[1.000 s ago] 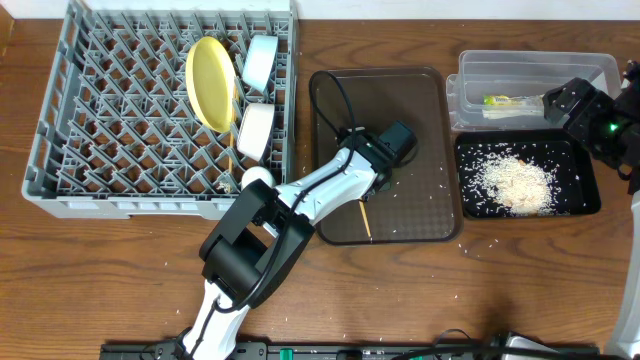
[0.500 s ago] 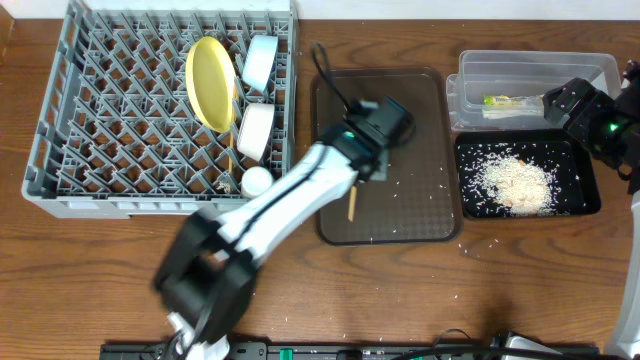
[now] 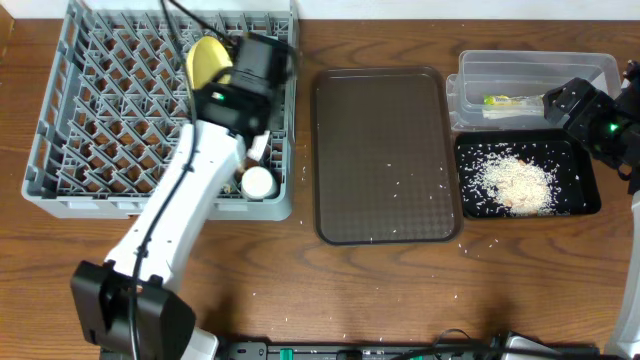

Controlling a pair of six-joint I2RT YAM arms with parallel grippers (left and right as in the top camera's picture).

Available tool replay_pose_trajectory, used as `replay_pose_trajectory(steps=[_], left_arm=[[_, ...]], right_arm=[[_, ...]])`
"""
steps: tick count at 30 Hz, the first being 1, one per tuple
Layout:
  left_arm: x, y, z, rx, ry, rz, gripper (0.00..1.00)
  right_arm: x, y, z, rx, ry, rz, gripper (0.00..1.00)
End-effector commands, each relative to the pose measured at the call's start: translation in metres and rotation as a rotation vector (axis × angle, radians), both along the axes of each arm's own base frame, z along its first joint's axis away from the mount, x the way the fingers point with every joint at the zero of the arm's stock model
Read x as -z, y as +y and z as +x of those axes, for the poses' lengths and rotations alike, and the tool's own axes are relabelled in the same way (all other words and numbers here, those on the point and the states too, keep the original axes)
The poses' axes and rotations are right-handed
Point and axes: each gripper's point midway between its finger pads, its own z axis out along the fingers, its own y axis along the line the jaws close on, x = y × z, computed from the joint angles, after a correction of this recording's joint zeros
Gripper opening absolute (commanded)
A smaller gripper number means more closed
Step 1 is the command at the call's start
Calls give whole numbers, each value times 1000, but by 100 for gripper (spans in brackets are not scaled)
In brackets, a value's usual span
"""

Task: Sort waste into correct bins and load items into the dishwasher
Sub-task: 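Carry the chopstick into the dish rack and release it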

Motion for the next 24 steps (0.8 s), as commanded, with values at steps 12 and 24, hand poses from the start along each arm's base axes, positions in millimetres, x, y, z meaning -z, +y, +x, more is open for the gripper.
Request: replay_pose_trajectory(steps=[12,24], left_arm=[[65,54,17,-10,191,129,40],[26,57,3,-71,110,79,54]], right_arm=[[-6,-1,2,5,-14,0,99],[-6,-1,2,5,-14,0,99]])
